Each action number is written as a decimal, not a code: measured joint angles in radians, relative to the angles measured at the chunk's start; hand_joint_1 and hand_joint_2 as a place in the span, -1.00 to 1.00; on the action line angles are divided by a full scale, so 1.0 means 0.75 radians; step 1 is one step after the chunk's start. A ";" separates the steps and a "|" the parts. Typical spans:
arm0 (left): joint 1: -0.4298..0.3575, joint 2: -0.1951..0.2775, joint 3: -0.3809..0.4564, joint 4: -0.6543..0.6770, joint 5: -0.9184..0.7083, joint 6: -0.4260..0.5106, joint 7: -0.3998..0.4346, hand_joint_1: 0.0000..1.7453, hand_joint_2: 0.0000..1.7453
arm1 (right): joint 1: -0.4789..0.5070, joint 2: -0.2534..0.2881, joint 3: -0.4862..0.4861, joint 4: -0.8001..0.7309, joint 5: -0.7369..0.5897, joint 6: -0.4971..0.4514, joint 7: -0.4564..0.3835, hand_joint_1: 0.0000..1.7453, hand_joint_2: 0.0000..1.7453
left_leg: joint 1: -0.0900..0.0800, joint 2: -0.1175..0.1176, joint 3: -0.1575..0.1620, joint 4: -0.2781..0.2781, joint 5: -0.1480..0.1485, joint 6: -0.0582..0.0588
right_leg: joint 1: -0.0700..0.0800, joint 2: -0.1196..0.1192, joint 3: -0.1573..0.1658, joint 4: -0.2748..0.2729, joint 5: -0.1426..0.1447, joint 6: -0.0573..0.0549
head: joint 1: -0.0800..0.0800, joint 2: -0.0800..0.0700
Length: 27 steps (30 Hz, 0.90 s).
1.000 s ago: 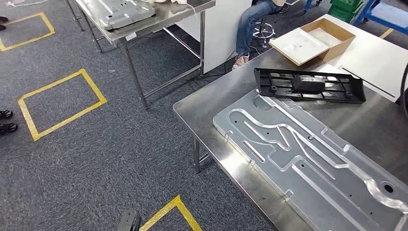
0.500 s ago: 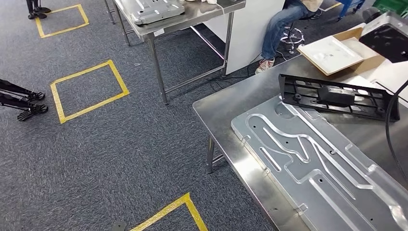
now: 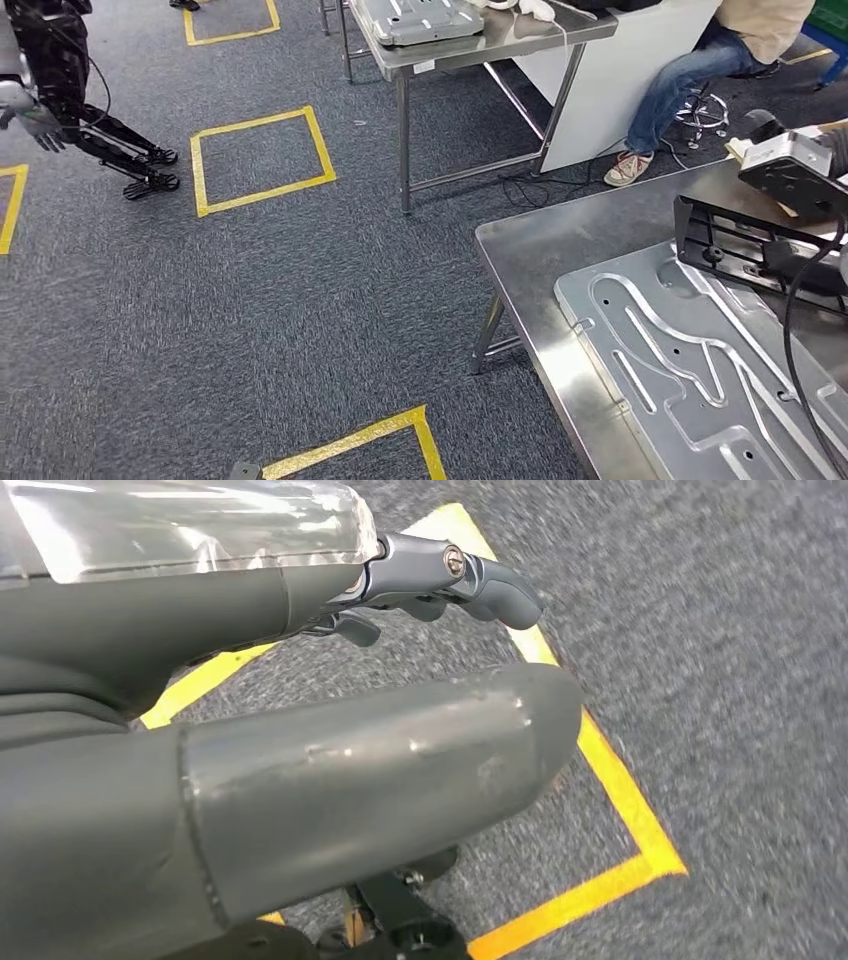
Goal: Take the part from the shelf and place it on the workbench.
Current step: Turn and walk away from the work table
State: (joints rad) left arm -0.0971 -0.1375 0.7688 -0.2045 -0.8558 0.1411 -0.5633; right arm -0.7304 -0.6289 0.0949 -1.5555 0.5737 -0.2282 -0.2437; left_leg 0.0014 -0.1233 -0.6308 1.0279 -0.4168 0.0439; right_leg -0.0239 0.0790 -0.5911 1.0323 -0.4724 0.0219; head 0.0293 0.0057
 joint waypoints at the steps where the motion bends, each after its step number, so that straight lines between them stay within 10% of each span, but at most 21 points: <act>1: 0.002 0.000 0.000 0.000 0.005 -0.001 0.000 -1.00 -1.00 | 0.001 0.000 -0.005 -0.007 -0.001 0.007 0.000 -1.00 -1.00 | 0.002 -0.016 -0.005 -0.001 0.004 -0.008 | 0.002 -0.010 0.001 -0.005 0.001 -0.001 | 0.000 0.000; 4: 0.009 -0.003 0.004 0.000 0.024 -0.004 -0.003 -1.00 -1.00 | 0.004 0.000 -0.016 -0.032 -0.009 0.022 0.001 -1.00 -1.00 | -0.004 0.022 -0.024 0.030 -0.019 -0.032 | -0.005 -0.060 0.016 -0.021 0.008 -0.018 | -0.003 0.000; 6: 0.006 -0.009 0.007 0.000 0.030 -0.007 -0.005 -1.00 -1.00 | 0.005 0.000 -0.025 -0.048 -0.016 0.026 0.002 -1.00 -1.00 | -0.005 0.115 -0.083 0.162 -0.092 -0.045 | -0.002 -0.096 0.026 -0.028 0.009 -0.030 | -0.007 0.000; 9: 0.003 -0.018 0.008 0.000 0.036 -0.009 -0.008 -1.00 -1.00 | 0.005 0.004 -0.034 -0.059 -0.018 0.037 0.001 -1.00 -1.00 | 0.008 0.155 -0.186 0.372 -0.168 -0.058 | 0.004 -0.152 0.029 -0.026 0.004 -0.035 | -0.008 0.000; 15: 0.004 -0.025 0.015 0.000 0.043 -0.012 -0.016 -1.00 -1.00 | -0.005 0.013 -0.034 -0.066 -0.016 0.043 0.001 -1.00 -1.00 | -0.010 0.252 0.008 0.008 -0.015 -0.030 | 0.016 -0.242 0.046 -0.018 -0.019 -0.013 | -0.008 0.000; 18: 0.009 -0.028 0.020 0.000 0.040 -0.012 -0.016 -1.00 -1.00 | -0.005 0.013 -0.034 -0.071 -0.017 0.044 0.001 -1.00 -1.00 | -0.012 0.213 0.006 -0.010 -0.009 -0.006 | 0.017 -0.271 0.053 -0.020 -0.027 0.004 | -0.007 0.000; 24: 0.006 -0.045 0.022 0.000 0.034 -0.022 -0.020 -1.00 -1.00 | 0.015 0.008 -0.036 -0.078 -0.017 0.043 0.000 -1.00 -1.00 | -0.006 0.123 0.017 -0.029 0.005 0.023 | 0.004 -0.107 -0.121 0.345 -0.208 0.017 | -0.006 0.000; 27: 0.007 -0.052 0.022 0.000 0.028 -0.023 -0.017 -1.00 -1.00 | 0.025 0.008 -0.036 -0.081 -0.016 0.043 0.000 -1.00 -1.00 | -0.007 0.070 0.018 -0.019 0.003 0.021 | 0.003 -0.095 -0.093 0.245 -0.102 0.012 | -0.006 0.000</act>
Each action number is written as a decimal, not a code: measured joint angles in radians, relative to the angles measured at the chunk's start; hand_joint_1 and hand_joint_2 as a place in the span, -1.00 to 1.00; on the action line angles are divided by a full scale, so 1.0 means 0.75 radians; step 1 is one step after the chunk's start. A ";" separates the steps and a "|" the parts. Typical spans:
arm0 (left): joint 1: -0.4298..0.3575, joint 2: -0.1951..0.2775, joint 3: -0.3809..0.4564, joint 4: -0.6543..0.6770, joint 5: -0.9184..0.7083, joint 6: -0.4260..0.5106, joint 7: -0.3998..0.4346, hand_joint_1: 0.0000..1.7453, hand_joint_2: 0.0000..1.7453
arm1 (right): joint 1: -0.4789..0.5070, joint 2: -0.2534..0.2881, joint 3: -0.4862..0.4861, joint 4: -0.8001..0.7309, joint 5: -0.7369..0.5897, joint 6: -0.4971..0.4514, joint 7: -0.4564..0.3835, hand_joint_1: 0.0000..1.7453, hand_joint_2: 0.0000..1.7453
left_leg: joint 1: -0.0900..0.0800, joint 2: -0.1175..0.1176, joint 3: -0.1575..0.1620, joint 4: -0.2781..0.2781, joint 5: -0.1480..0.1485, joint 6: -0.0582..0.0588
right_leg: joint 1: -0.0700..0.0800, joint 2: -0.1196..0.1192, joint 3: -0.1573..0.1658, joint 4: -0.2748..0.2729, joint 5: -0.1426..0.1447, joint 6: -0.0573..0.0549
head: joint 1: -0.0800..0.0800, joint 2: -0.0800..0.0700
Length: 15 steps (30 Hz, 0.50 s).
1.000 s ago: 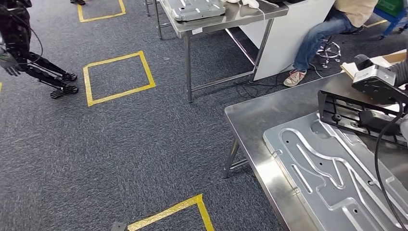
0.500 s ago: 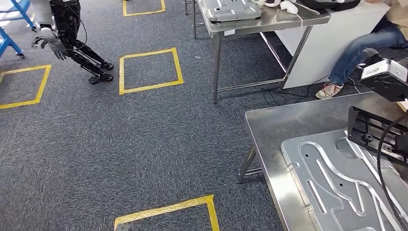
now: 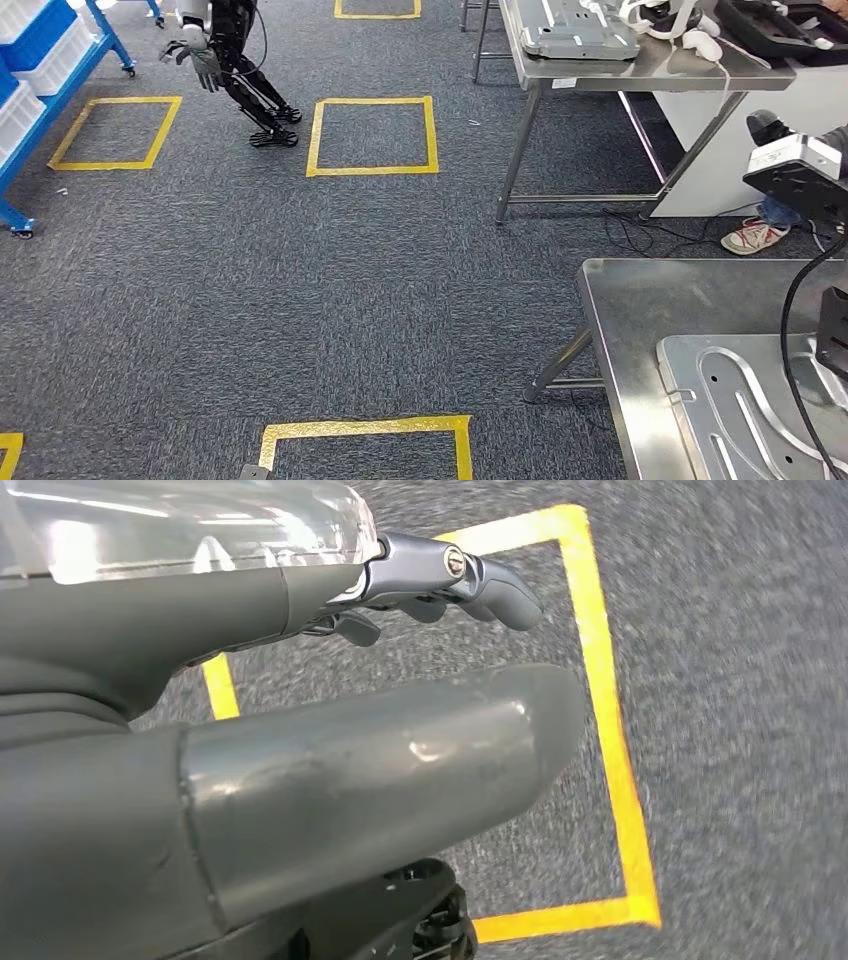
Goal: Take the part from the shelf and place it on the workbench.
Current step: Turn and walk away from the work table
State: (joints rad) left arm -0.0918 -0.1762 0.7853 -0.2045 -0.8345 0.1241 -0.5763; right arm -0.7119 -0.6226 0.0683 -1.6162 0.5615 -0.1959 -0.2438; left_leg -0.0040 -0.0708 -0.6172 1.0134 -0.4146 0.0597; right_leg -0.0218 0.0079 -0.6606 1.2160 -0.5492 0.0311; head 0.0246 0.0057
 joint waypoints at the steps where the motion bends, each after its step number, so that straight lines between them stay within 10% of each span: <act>1: 0.000 -0.001 0.000 0.000 -0.004 0.001 0.003 -1.00 -1.00 | 0.000 0.000 0.000 -0.002 0.000 0.000 0.000 -1.00 -1.00 | 0.001 -0.017 -0.001 0.004 -0.002 -0.002 | -0.002 0.027 0.039 -0.092 0.047 -0.003 | 0.000 0.000; 4: 0.001 -0.004 -0.001 0.001 -0.024 0.004 0.015 -1.00 -1.00 | 0.009 0.005 0.000 -0.009 0.004 -0.001 0.000 -1.00 -1.00 | 0.006 -0.064 -0.021 0.016 0.000 -0.021 | -0.005 0.102 0.101 -0.246 0.096 -0.009 | 0.000 0.000; 6: 0.007 -0.003 -0.003 0.000 -0.041 0.007 0.026 -1.00 -1.00 | 0.021 0.011 0.001 -0.016 0.009 -0.003 -0.003 -1.00 -1.00 | 0.010 -0.091 -0.031 0.014 0.006 -0.037 | -0.004 0.079 0.106 -0.254 0.099 -0.016 | 0.000 0.000; 9: 0.021 0.002 -0.005 0.000 -0.051 0.024 0.041 -1.00 -1.00 | 0.053 0.024 0.001 -0.032 0.012 -0.015 -0.019 -1.00 -1.00 | 0.002 -0.004 -0.070 0.102 -0.051 -0.055 | -0.007 0.024 0.125 -0.273 0.103 -0.038 | -0.003 0.000; 12: 0.025 0.008 -0.005 0.001 -0.048 0.039 0.044 -1.00 -1.00 | 0.079 0.033 0.001 -0.039 0.013 -0.023 -0.032 -1.00 -1.00 | 0.008 0.077 -0.193 0.356 -0.166 -0.069 | 0.005 -0.037 0.132 -0.274 0.097 -0.050 | -0.006 0.000; 15: 0.029 0.014 -0.004 0.001 -0.035 0.044 0.040 -1.00 -1.00 | 0.089 0.045 0.001 -0.040 0.015 -0.024 -0.038 -1.00 -1.00 | 0.013 0.092 -0.173 0.327 -0.117 -0.072 | 0.007 -0.091 0.138 -0.272 0.089 -0.049 | -0.006 0.000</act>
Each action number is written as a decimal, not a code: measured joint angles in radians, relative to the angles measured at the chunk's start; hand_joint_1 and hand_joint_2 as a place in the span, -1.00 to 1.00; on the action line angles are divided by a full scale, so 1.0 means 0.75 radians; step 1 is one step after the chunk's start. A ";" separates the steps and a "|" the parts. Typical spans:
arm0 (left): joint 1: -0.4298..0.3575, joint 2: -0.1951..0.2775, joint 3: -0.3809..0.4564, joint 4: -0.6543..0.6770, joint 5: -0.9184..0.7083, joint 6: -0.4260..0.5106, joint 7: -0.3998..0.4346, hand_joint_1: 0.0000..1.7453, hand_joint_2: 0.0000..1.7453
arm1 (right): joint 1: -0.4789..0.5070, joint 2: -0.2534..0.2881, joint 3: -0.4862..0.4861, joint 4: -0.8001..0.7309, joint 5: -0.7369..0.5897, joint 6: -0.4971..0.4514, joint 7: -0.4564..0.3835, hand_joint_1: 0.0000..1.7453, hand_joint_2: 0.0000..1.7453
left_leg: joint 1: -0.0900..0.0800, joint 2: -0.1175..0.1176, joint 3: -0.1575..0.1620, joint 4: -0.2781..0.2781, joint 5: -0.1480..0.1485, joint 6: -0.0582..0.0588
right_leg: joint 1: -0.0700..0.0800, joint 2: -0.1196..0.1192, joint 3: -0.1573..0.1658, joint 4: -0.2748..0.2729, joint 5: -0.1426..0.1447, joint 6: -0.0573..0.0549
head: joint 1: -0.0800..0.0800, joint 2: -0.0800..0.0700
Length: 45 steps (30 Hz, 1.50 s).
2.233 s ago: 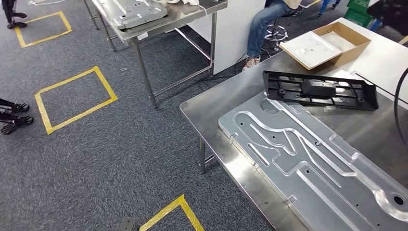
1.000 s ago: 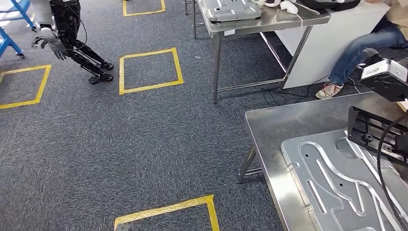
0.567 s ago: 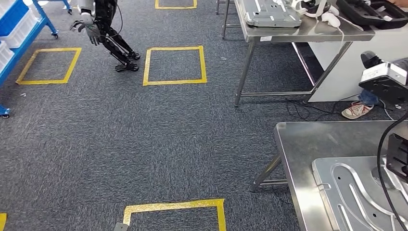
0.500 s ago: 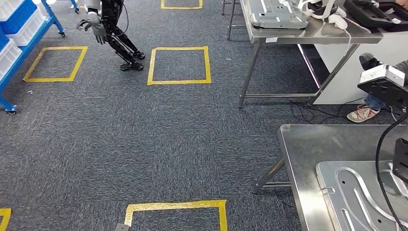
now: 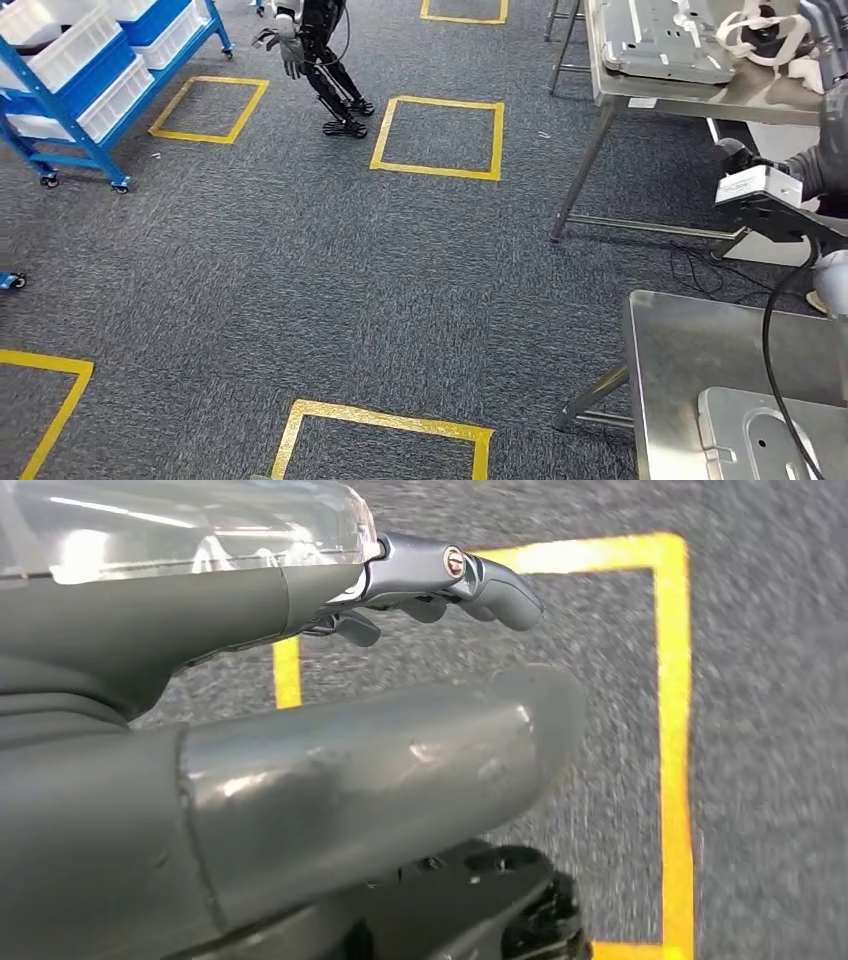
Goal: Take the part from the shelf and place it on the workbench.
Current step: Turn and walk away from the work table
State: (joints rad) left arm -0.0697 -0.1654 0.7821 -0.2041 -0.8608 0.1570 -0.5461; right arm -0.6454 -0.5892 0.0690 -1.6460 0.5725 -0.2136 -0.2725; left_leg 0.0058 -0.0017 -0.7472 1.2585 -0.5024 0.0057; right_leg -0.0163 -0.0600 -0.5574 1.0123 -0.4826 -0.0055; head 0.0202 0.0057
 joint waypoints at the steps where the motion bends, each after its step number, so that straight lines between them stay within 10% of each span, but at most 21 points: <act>1: 0.001 0.002 0.001 0.000 0.007 0.000 -0.002 -1.00 -1.00 | 0.000 0.003 0.000 -0.001 0.000 0.000 -0.002 -1.00 -1.00 | -0.001 0.019 0.053 -0.098 0.044 0.003 | 0.000 -0.016 0.004 0.001 -0.005 0.003 | 0.000 0.000; 4: -0.002 0.006 0.006 0.000 0.021 -0.001 -0.003 -1.00 -1.00 | 0.001 0.013 0.000 -0.010 -0.001 0.000 -0.007 -1.00 -1.00 | -0.018 0.071 0.162 -0.300 0.099 0.023 | 0.010 -0.057 0.015 0.005 -0.019 0.018 | 0.001 0.000; 7: 0.000 0.005 0.017 0.000 0.030 -0.007 0.001 -1.00 -1.00 | 0.010 0.042 0.006 -0.017 0.025 -0.005 -0.012 -1.00 -1.00 | -0.021 0.037 0.165 -0.317 0.102 0.046 | 0.010 -0.079 0.023 0.003 -0.027 0.034 | 0.001 0.000; 11: -0.013 0.001 0.024 0.000 0.031 -0.014 0.001 -1.00 -1.00 | 0.023 0.082 0.030 -0.020 0.078 -0.026 -0.016 -1.00 -1.00 | -0.014 -0.014 0.174 -0.336 0.114 0.072 | -0.004 0.055 -0.081 0.216 -0.147 0.047 | 0.001 0.000; 14: -0.025 -0.002 0.025 0.000 0.029 -0.018 0.000 -1.00 -1.00 | 0.028 0.118 0.064 -0.013 0.096 -0.034 -0.017 -1.00 -1.00 | -0.016 -0.061 0.174 -0.332 0.114 0.072 | -0.005 0.078 -0.189 0.384 -0.169 0.048 | 0.001 0.000; 18: -0.033 -0.004 0.026 0.000 0.026 -0.020 0.001 -1.00 -1.00 | 0.025 0.143 0.091 -0.007 0.102 -0.043 -0.017 -1.00 -1.00 | -0.016 -0.130 0.173 -0.314 0.106 0.063 | -0.011 0.150 -0.078 0.098 0.009 0.036 | 0.001 0.000; 22: -0.031 -0.007 0.027 0.000 0.023 -0.022 -0.005 -1.00 -1.00 | 0.018 0.160 0.112 -0.002 0.102 -0.047 -0.017 -1.00 -1.00 | -0.005 -0.183 0.153 -0.313 0.112 0.033 | -0.007 0.153 -0.046 0.021 0.021 0.026 | 0.001 0.000; 25: -0.038 -0.006 0.027 -0.001 0.014 -0.028 -0.028 -1.00 -1.00 | 0.006 0.187 0.138 0.006 0.105 -0.053 -0.019 -1.00 -1.00 | -0.011 -0.089 0.111 -0.221 0.054 0.012 | -0.010 0.102 -0.029 -0.001 0.029 0.002 | -0.001 0.000; 29: -0.073 -0.005 0.026 -0.001 -0.005 -0.030 -0.029 -1.00 -1.00 | -0.021 0.248 0.193 0.039 0.130 -0.080 -0.026 -1.00 1.00 | 0.001 -0.011 -0.031 0.063 -0.054 -0.008 | 0.003 0.027 -0.024 -0.002 0.024 -0.009 | -0.003 0.000; 34: -0.083 0.006 0.026 -0.001 -0.011 -0.019 -0.020 -1.00 -1.00 | -0.043 0.304 0.238 0.077 0.157 -0.110 -0.028 -1.00 1.00 | -0.001 0.063 0.144 -0.279 0.098 0.000 | 0.010 -0.047 -0.018 0.011 0.005 0.006 | -0.003 0.000; 37: -0.086 0.016 0.025 -0.001 -0.011 -0.011 -0.013 -1.00 -1.00 | -0.045 0.320 0.255 0.097 0.170 -0.129 -0.030 -1.00 1.00 | -0.011 0.046 0.156 -0.311 0.104 0.025 | 0.016 -0.080 -0.012 0.009 0.000 0.023 | -0.002 0.000; 40: -0.092 0.024 0.024 -0.003 -0.021 -0.005 -0.005 -1.00 -1.00 | -0.037 0.330 0.267 0.108 0.176 -0.142 -0.032 -1.00 1.00 | -0.004 0.009 0.168 -0.330 0.115 0.050 | 0.003 -0.009 -0.031 0.074 -0.050 0.039 | -0.002 0.000; 43: -0.104 0.025 0.018 -0.004 -0.038 -0.004 -0.002 -1.00 -1.00 | -0.004 0.332 0.269 0.121 0.183 -0.150 -0.034 -1.00 1.00 | -0.004 -0.036 0.171 -0.332 0.116 0.060 | -0.001 0.073 -0.161 0.326 -0.161 0.044 | -0.002 0.000; 45: -0.105 0.024 0.013 -0.004 -0.040 -0.007 -0.005 -1.00 -1.00 | 0.022 0.333 0.273 0.131 0.190 -0.152 -0.034 -1.00 1.00 | -0.006 -0.071 0.171 -0.328 0.115 0.060 | 0.000 0.080 -0.206 0.384 -0.147 0.044 | -0.002 0.000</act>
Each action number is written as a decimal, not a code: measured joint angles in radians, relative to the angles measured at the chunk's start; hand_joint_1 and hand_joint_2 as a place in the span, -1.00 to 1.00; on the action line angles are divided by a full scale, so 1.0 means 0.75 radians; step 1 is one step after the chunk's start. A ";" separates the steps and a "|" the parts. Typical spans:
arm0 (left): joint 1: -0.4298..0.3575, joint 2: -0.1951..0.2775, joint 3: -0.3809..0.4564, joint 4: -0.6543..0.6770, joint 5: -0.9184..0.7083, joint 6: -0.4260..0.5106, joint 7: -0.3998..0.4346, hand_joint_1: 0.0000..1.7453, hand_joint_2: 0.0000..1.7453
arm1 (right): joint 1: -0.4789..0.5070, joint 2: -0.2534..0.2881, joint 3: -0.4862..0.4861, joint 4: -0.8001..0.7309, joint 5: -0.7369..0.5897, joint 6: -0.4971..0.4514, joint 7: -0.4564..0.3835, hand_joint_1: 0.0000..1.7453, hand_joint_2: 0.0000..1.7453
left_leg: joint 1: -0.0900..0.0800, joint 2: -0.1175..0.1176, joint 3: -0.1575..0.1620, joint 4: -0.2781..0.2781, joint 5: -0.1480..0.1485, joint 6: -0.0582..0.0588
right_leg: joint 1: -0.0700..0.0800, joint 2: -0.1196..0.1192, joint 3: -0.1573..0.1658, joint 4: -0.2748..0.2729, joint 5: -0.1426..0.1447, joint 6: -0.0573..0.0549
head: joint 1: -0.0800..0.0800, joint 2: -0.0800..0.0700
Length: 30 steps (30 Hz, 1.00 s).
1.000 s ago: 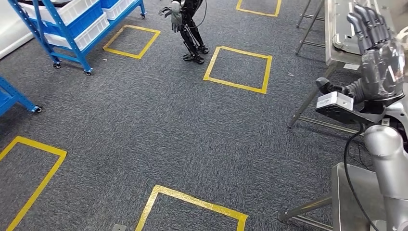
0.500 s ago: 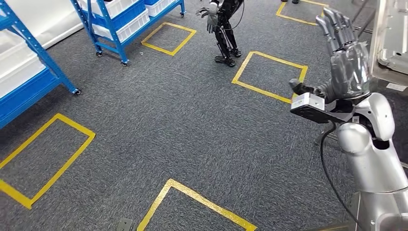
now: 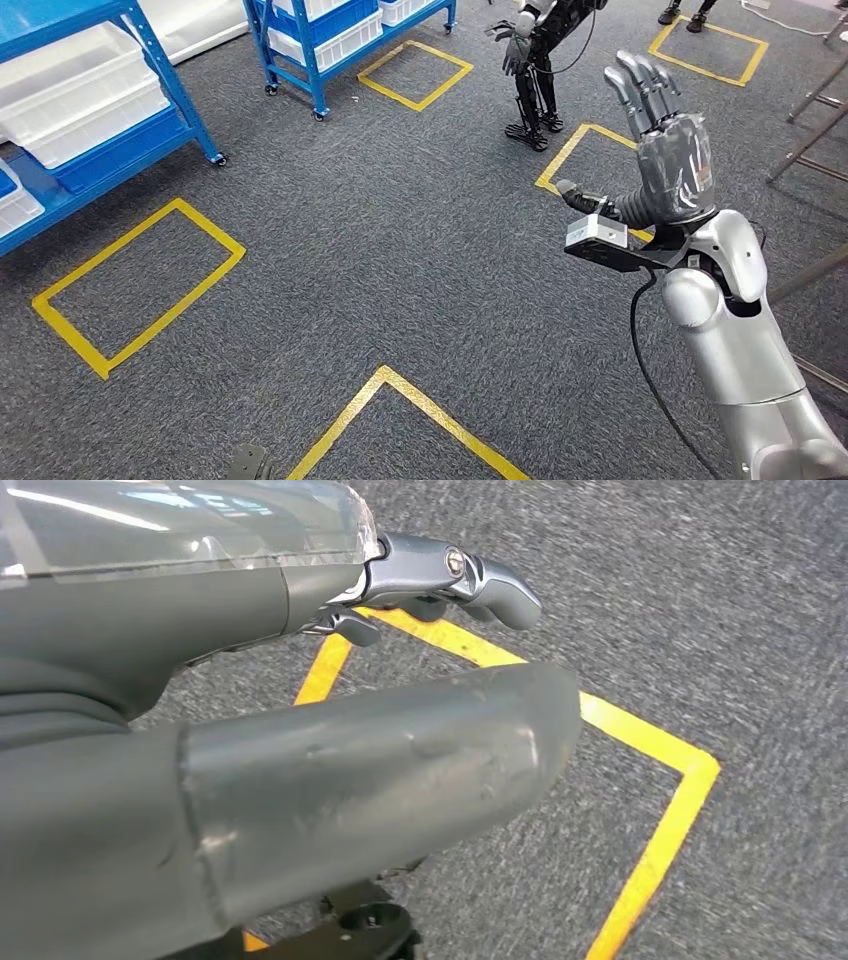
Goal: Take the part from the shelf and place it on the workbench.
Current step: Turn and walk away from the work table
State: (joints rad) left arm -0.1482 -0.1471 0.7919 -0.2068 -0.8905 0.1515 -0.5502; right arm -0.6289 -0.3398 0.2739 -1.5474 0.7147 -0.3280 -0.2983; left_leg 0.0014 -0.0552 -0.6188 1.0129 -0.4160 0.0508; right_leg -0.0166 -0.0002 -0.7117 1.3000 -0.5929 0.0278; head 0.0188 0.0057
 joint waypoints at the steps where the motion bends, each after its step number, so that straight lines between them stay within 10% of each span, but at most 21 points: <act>1: 0.000 -0.001 -0.002 0.000 0.000 -0.001 -0.003 -1.00 -1.00 | 0.008 0.000 0.003 0.004 0.003 -0.002 0.000 -1.00 1.00 | 0.000 -0.017 0.000 0.003 -0.001 -0.001 | 0.000 0.004 0.015 -0.047 0.044 -0.002 | 0.000 0.000; 4: -0.004 -0.007 -0.007 0.000 -0.003 -0.004 -0.010 -1.00 -1.00 | 0.019 0.001 0.010 0.014 0.008 -0.009 -0.001 -1.00 1.00 | -0.001 -0.066 -0.004 0.016 -0.007 -0.012 | -0.007 0.073 0.119 -0.292 0.167 -0.011 | 0.000 0.000; 8: -0.004 -0.012 -0.012 0.000 -0.008 -0.005 -0.015 -1.00 -1.00 | 0.031 0.006 0.020 0.025 0.012 -0.015 -0.003 -1.00 1.00 | 0.005 -0.117 -0.021 0.017 -0.003 -0.038 | -0.008 0.068 0.147 -0.355 0.172 -0.023 | 0.000 0.000; 12: -0.006 -0.018 -0.019 0.000 -0.013 -0.001 -0.017 -1.00 -1.00 | 0.052 0.013 0.032 0.036 0.032 -0.018 -0.004 -1.00 1.00 | -0.002 0.026 -0.114 0.213 -0.118 -0.062 | -0.009 -0.004 0.164 -0.376 0.177 -0.052 | -0.007 0.000; 15: -0.007 -0.025 -0.024 0.000 -0.016 0.006 -0.017 -1.00 -1.00 | 0.083 0.014 0.037 0.048 0.044 -0.025 -0.004 -1.00 1.00 | 0.008 0.063 -0.201 0.391 -0.175 -0.075 | -0.002 -0.061 0.166 -0.375 0.170 -0.057 | -0.008 0.000; 19: -0.005 -0.028 -0.028 0.000 -0.027 0.023 -0.020 -1.00 -1.00 | 0.136 0.014 0.044 0.064 0.054 -0.049 -0.006 -1.00 1.00 | 0.006 0.126 -0.045 0.101 -0.034 -0.069 | 0.002 -0.124 0.182 -0.369 0.151 -0.042 | -0.008 0.000; 23: 0.001 -0.033 -0.043 0.000 -0.051 0.045 -0.021 -1.00 -1.00 | 0.210 0.014 0.043 0.069 0.057 -0.084 -0.009 -1.00 1.00 | -0.007 0.128 0.001 0.011 -0.019 -0.038 | 0.013 -0.172 0.198 -0.374 0.139 -0.019 | -0.007 0.000; 26: 0.005 -0.038 -0.055 0.000 -0.067 0.060 -0.027 -1.00 -1.00 | 0.282 0.013 0.029 0.073 0.061 -0.121 -0.021 -1.00 1.00 | 0.003 0.086 0.015 -0.011 -0.009 -0.012 | 0.001 -0.086 0.173 -0.301 0.084 -0.002 | -0.006 0.000; 30: 0.003 -0.045 -0.071 0.000 -0.080 0.066 -0.044 -1.00 -1.00 | 0.410 0.011 0.000 0.105 0.085 -0.178 -0.042 -1.00 1.00 | 0.002 0.018 0.017 -0.011 -0.010 0.000 | -0.004 -0.001 0.006 -0.007 -0.018 0.005 | -0.005 0.000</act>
State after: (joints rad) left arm -0.1459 -0.1809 0.7386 -0.2068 -0.9505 0.2012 -0.5831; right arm -0.3212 -0.3312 0.2742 -1.4684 0.7787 -0.4613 -0.3295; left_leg 0.0029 -0.0416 -0.6059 1.0047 -0.4232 0.0507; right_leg -0.0197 -0.0007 -0.7069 1.2950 -0.6066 0.0317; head 0.0147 0.0057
